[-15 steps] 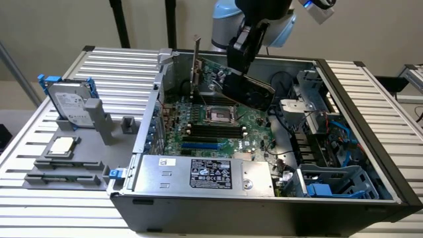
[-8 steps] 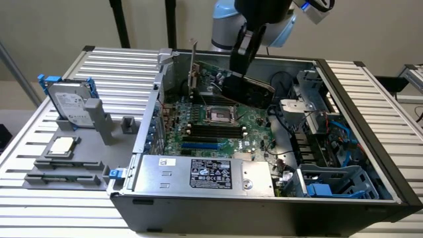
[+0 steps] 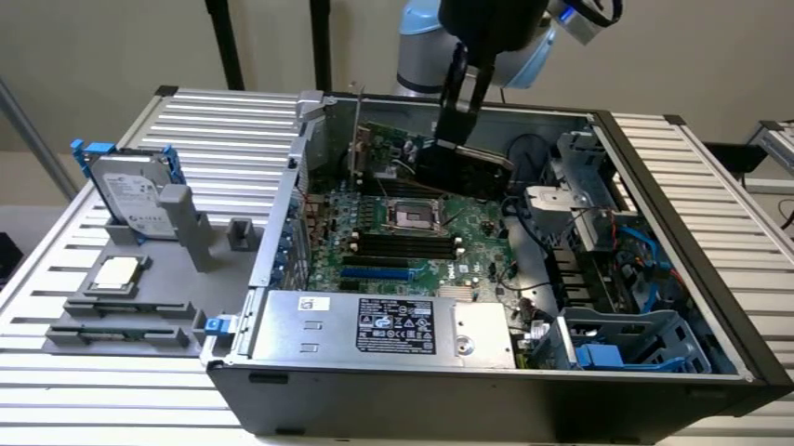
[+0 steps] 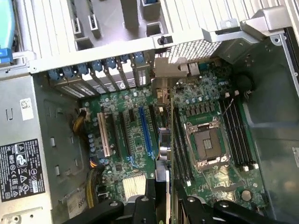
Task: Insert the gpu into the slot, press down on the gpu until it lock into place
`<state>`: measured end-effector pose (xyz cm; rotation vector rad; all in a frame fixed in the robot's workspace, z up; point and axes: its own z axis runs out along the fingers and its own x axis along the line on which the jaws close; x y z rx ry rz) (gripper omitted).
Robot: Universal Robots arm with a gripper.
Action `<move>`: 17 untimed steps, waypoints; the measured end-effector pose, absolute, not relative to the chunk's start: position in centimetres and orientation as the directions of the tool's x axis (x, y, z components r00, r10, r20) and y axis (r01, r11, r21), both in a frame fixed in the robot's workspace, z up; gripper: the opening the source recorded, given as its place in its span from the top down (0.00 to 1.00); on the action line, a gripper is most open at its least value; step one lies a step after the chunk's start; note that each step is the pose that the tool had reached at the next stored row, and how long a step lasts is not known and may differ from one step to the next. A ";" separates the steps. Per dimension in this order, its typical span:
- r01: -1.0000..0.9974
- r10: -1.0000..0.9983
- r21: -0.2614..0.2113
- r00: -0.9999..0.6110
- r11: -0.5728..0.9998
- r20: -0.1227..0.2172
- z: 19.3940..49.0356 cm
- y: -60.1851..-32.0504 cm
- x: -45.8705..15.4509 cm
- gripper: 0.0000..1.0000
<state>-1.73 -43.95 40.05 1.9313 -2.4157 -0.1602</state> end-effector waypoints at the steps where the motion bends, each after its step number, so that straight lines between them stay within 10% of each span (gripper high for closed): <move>1: -0.974 -0.978 0.109 -0.205 0.201 -0.032 40.0 -43.9 -1.7 0.74; 17: -0.992 -0.995 0.096 -0.090 0.085 -0.051 37.9 -44.2 -3.9 0.74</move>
